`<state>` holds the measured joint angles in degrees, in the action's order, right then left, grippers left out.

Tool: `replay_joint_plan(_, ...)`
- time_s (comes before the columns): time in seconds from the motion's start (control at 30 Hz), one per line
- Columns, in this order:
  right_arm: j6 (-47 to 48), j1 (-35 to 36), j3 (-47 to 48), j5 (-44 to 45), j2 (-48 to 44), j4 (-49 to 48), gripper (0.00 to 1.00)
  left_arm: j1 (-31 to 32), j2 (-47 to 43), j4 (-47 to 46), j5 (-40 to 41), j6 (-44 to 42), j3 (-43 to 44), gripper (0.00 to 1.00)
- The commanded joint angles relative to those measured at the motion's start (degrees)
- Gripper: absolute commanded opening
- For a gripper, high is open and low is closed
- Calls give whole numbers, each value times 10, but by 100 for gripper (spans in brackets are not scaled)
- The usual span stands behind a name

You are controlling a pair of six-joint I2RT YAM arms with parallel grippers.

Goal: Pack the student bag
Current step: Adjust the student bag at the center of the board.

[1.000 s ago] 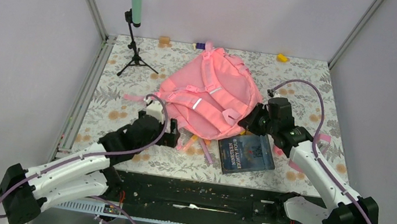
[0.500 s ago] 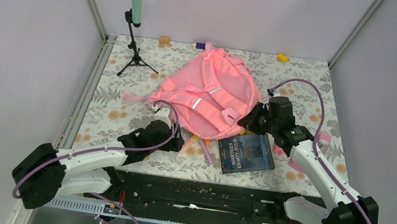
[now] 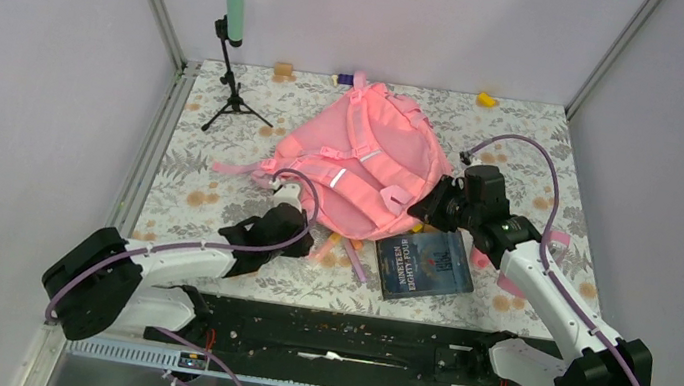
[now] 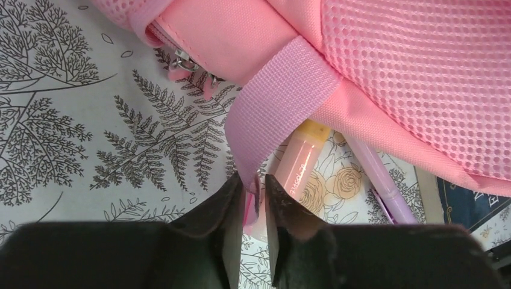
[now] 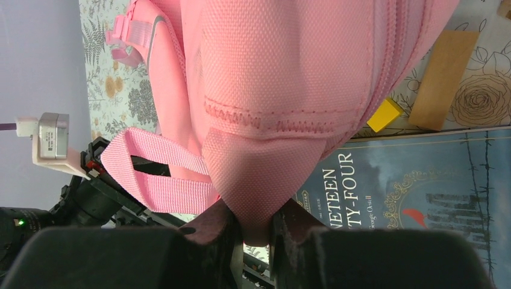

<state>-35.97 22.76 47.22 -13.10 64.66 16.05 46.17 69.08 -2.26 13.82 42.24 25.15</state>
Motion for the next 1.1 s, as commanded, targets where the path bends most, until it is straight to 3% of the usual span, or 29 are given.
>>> replay_joint_plan(0.0,15,-5,38,-5,-3,-34,0,-2,3,-13,20,-34,25,15)
replay_joint_plan(0.07,20,-5,37,-5,-3,-34,0,-2,-3,17,39,-58,44,9)
replay_joint_plan(0.23,37,-5,33,-4,-2,-20,0,-3,-15,127,155,-123,108,7)
replay_joint_plan(0.47,43,-5,22,-13,-5,-16,0,-49,35,125,197,-174,163,13)
replay_joint_plan(0.67,48,-5,19,-23,-11,-16,0,-102,64,56,134,-214,175,29)
replay_joint_plan(0.8,46,-5,16,-26,-10,-16,0,-130,88,48,110,-222,194,34)
replay_joint_plan(0.87,46,-5,15,-26,-11,-16,0,-140,98,51,109,-223,201,41)
replay_joint_plan(1.0,43,-5,16,-25,-15,-13,0,-163,90,87,141,-220,208,47)
replay_joint_plan(1.07,41,-5,19,-28,-17,-11,0,-178,65,94,127,-213,197,57)
